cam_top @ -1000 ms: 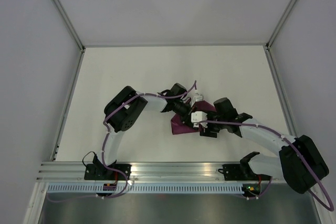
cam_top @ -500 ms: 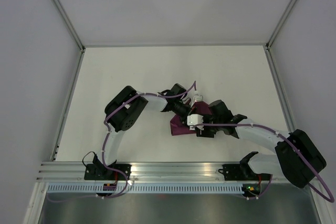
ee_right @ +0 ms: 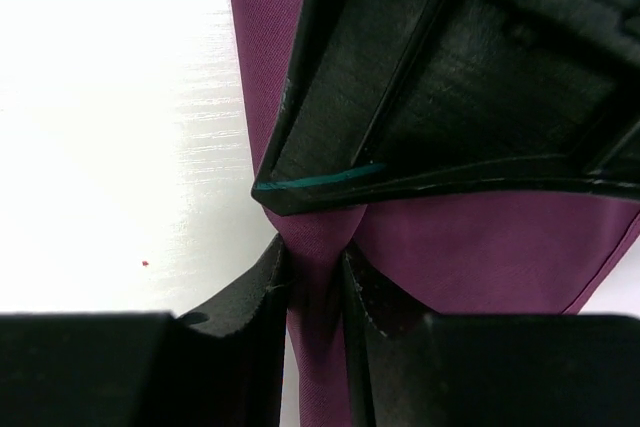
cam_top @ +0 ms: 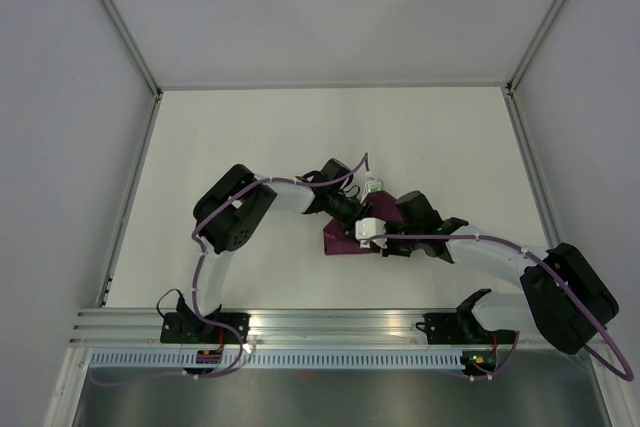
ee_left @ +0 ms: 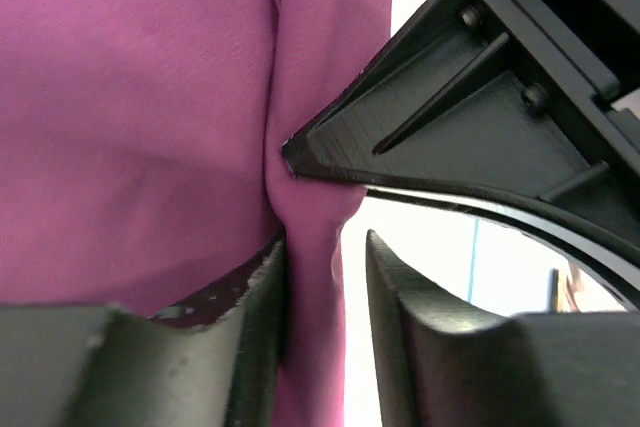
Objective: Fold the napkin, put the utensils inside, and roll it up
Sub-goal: Roll the napkin with the utensil
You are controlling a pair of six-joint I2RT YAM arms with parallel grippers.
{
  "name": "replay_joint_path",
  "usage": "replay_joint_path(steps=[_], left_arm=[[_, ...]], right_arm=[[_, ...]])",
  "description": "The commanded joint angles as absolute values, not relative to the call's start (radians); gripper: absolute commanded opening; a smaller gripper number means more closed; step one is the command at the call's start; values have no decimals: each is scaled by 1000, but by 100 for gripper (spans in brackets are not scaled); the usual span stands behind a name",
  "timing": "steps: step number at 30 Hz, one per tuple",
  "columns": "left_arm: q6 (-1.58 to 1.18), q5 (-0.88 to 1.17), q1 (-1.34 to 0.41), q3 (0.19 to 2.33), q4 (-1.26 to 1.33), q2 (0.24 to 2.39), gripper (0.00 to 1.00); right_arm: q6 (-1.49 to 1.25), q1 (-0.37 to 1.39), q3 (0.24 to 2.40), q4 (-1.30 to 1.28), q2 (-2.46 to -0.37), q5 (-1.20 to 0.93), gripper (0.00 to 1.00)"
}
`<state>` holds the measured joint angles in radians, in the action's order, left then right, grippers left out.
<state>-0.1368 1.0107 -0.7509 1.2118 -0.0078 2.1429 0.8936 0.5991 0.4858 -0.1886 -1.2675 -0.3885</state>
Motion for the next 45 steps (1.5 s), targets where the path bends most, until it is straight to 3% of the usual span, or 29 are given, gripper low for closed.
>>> replay_joint_path(steps=[1,8,18,25,29,38,45], left_arm=[[-178,755,-718,1128,-5,2109,45],[-276,618,-698,1028,159,1951,49],[-365,218,-676,792,360,1649,50],[-281,94,-701,577,577,1407,52],[-148,5,-828,528,618,1322,54],[230,-216,-1142,656,474,1475,56],[415,-253,-1246,784,422,1685,58]], right_arm=[[888,598,488,-233,-1310,-390,21],[914,549,569,-339,-1400,-478,16],[1035,428,788,-616,-1615,-658,15],[1130,364,955,-802,-1833,-729,14],[1163,330,1031,-879,-1919,-756,14],[1183,314,1117,-949,-2029,-762,14],[1195,304,1164,-997,-2094,-769,15]])
